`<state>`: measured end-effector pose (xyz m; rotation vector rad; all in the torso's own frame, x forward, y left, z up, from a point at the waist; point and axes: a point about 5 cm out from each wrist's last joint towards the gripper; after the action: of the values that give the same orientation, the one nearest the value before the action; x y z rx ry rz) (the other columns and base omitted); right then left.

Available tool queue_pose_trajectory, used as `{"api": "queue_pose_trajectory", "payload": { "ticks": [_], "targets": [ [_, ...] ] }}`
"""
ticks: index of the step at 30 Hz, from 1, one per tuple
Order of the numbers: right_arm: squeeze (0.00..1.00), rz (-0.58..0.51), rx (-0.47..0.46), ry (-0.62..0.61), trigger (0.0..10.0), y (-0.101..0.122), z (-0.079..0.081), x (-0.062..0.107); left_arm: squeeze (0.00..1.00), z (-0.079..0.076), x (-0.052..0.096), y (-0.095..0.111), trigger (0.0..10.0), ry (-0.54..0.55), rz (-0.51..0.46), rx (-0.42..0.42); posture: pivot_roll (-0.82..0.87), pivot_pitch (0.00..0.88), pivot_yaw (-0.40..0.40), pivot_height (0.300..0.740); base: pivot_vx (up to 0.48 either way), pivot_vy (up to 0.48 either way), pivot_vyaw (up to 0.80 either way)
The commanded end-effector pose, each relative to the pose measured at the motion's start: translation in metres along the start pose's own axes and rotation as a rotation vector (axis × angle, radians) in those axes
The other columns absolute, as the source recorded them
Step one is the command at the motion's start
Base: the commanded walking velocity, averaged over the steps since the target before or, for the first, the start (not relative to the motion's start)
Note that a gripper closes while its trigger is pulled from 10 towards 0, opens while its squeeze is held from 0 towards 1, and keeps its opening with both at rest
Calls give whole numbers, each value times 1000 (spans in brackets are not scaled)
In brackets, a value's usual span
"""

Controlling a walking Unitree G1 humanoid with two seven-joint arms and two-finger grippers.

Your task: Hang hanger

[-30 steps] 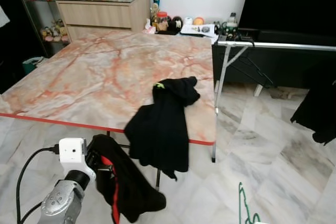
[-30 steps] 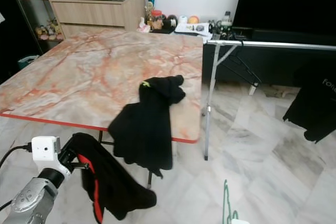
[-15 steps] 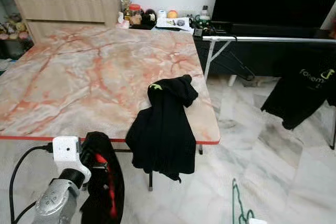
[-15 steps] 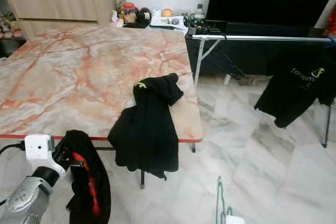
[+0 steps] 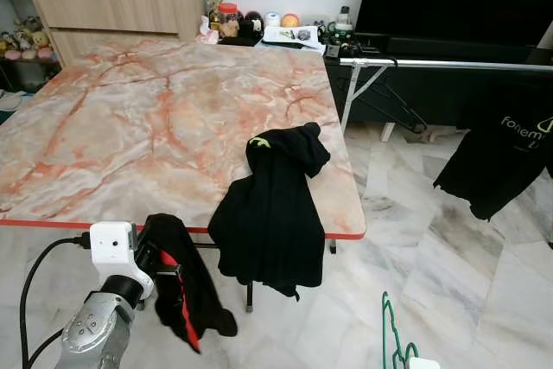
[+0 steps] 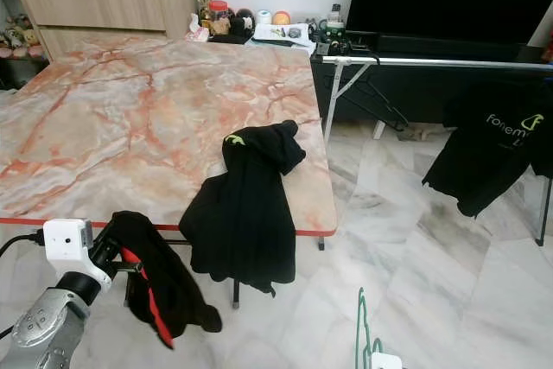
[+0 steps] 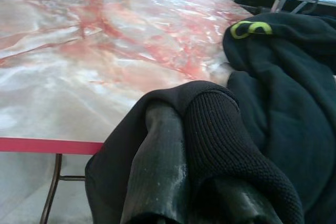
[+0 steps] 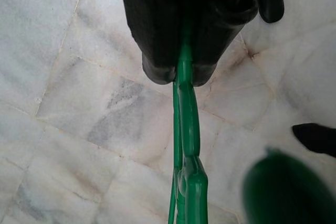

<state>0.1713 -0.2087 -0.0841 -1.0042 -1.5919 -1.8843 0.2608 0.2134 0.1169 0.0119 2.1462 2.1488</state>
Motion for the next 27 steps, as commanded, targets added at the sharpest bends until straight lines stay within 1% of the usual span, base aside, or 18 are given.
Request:
{"api": "queue_pose_trajectory", "payload": {
  "ticks": [1,4,8,21,22,25,27],
  "targets": [
    [0,0,0,-4,10000,-2,-1,1,0,-4,-4,13,10000,-29,-58,7,143,0,1,740,0,0,0],
    [0,0,1,-2,10000,-1,0,1,0,-3,-4,15,10000,-38,-64,1,143,0,1,740,106,0,0],
    [0,1,2,-2,10000,-2,0,1,0,0,-4,17,10000,-34,-68,-3,144,0,1,740,346,0,0],
    [0,0,5,4,10000,-1,1,0,0,-2,-5,19,10000,-40,-78,-3,141,0,-1,740,370,0,0],
    [0,-1,6,3,10000,-1,1,0,0,0,-7,21,10000,-40,-87,-16,141,0,-1,740,371,0,0],
    [0,-1,6,3,10000,-1,1,0,0,2,-10,25,10000,-35,-99,-19,144,0,-4,740,371,0,0],
    [0,-2,5,3,10000,-1,1,0,0,6,-16,35,10000,-39,-125,-38,145,0,-4,740,369,0,0]
  ]
}}
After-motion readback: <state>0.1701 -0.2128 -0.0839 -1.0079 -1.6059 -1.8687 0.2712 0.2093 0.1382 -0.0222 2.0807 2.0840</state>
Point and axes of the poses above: a point about 5 cm out from each wrist's last joint towards the gripper, its own x axis pointing back from the gripper into the wrist, its own y axis along the axis of the wrist's last joint, z = x × y, and after that the axes turned 6 degrees about -x, right-handed
